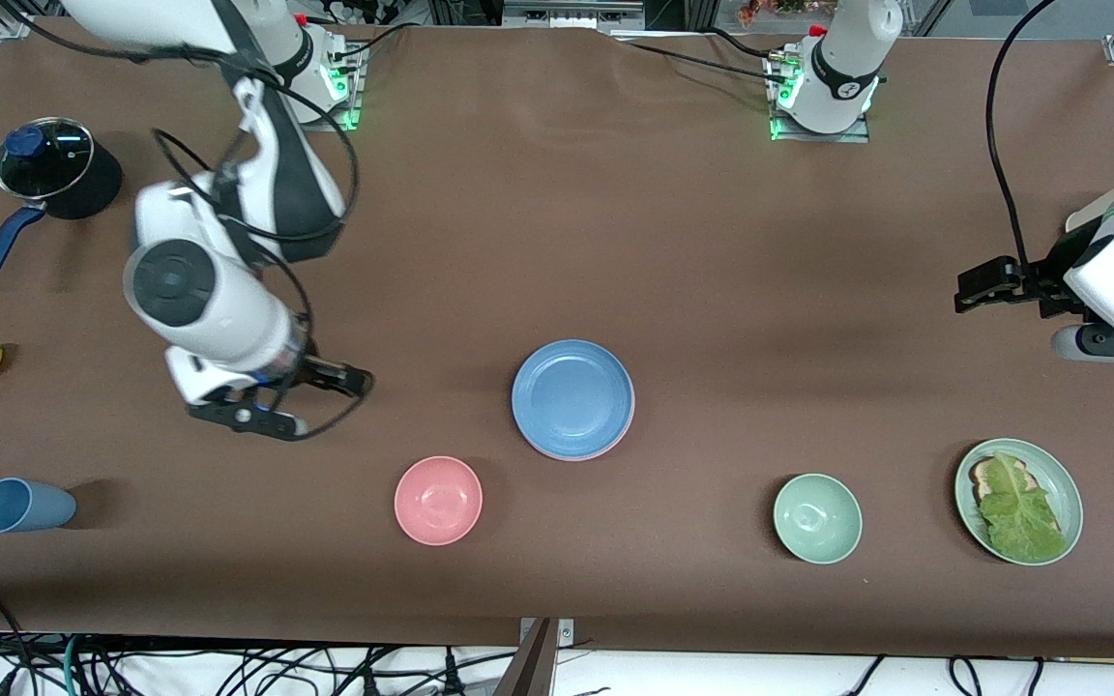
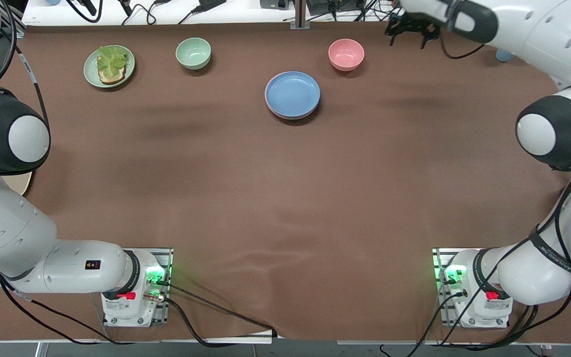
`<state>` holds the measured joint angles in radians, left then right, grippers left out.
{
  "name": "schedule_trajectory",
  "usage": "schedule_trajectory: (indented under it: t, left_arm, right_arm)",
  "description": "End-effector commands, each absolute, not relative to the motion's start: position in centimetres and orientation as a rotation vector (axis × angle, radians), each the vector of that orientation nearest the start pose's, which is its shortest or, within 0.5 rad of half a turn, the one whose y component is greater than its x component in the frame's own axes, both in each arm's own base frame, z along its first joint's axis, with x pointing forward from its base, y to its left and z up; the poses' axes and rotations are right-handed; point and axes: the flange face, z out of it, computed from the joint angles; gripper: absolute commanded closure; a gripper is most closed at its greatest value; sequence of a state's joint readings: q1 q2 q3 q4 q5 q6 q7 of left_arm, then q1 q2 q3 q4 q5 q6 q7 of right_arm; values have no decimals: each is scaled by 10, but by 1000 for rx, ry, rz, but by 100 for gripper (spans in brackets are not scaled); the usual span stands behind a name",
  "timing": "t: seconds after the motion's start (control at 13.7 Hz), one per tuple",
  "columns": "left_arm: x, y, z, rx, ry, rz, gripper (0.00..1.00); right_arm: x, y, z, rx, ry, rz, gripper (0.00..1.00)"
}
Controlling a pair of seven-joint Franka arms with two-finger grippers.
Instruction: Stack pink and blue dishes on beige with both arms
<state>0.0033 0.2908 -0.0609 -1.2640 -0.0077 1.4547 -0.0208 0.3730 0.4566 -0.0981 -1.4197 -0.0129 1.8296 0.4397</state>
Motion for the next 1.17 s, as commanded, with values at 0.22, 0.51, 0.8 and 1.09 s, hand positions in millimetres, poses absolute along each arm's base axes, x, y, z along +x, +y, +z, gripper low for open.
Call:
schedule_trajectory:
  t: [0.22,0.51,0.8,1.09]
  left_arm:
    - [626,-37,593,-3157,75,148,0]
    - [627,-35,594,-3160,68,146,0]
    - [627,-34,594,-3161,69,146,0]
    - [627,-35,594,-3164,69,147,0]
  right_arm:
    - [610,129,531,-3201,-105,178,0]
    - [576,79,558,-3148,-61,157,0]
    - [559,52,571,-3115,-37,139,0]
    - [560,54,580,-3119,-48,137,0]
